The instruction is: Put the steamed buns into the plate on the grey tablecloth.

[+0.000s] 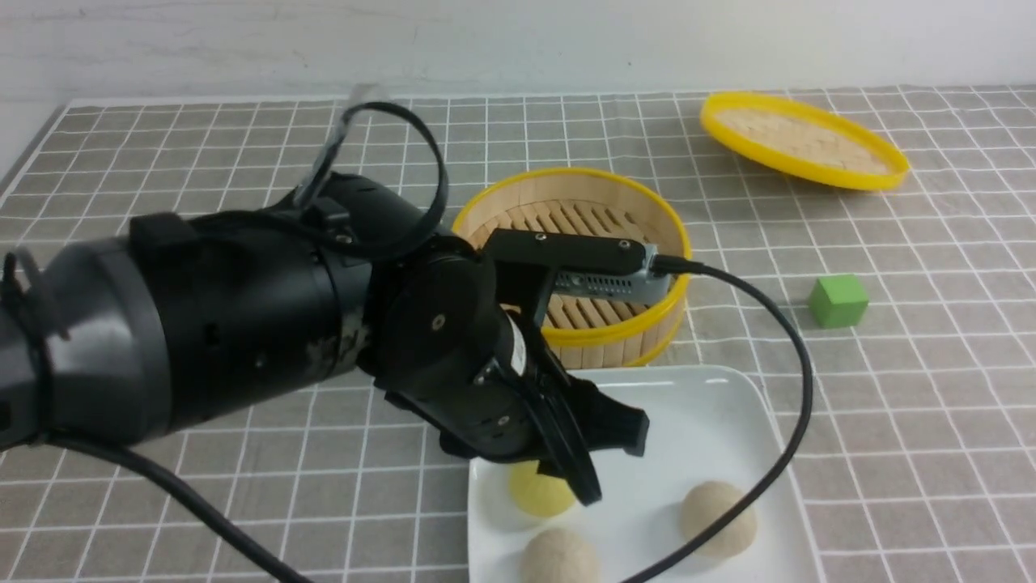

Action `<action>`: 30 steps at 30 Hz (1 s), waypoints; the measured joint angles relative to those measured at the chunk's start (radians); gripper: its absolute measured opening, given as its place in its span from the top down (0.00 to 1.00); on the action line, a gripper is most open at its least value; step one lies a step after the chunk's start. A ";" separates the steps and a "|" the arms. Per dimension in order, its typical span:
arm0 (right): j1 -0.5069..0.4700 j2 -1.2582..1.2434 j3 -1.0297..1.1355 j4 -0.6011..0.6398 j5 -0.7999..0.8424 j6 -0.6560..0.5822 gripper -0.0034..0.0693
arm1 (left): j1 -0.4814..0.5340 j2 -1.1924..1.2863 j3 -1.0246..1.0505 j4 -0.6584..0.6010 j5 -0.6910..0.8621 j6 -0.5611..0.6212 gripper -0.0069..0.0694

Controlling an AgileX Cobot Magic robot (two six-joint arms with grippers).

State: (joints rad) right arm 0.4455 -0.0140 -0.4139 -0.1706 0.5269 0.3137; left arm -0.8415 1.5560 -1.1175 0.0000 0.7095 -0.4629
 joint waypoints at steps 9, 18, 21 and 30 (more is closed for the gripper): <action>0.000 0.000 0.000 0.000 0.006 0.000 0.97 | 0.000 0.000 0.000 0.045 0.000 0.000 0.87; -0.006 0.000 0.110 0.024 -0.028 0.000 0.96 | 0.000 -0.035 0.000 0.111 0.000 -0.001 0.91; -0.062 0.000 0.189 0.028 -0.053 0.000 0.96 | 0.000 -0.059 0.000 0.142 0.001 -0.001 0.91; -0.307 0.000 0.365 0.028 -0.075 0.000 0.95 | 0.000 -0.196 0.000 0.217 0.010 -0.003 0.91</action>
State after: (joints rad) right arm 0.1382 -0.0140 -0.0485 -0.1424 0.4517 0.3137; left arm -0.8415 1.3602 -1.1175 0.2174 0.7191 -0.4662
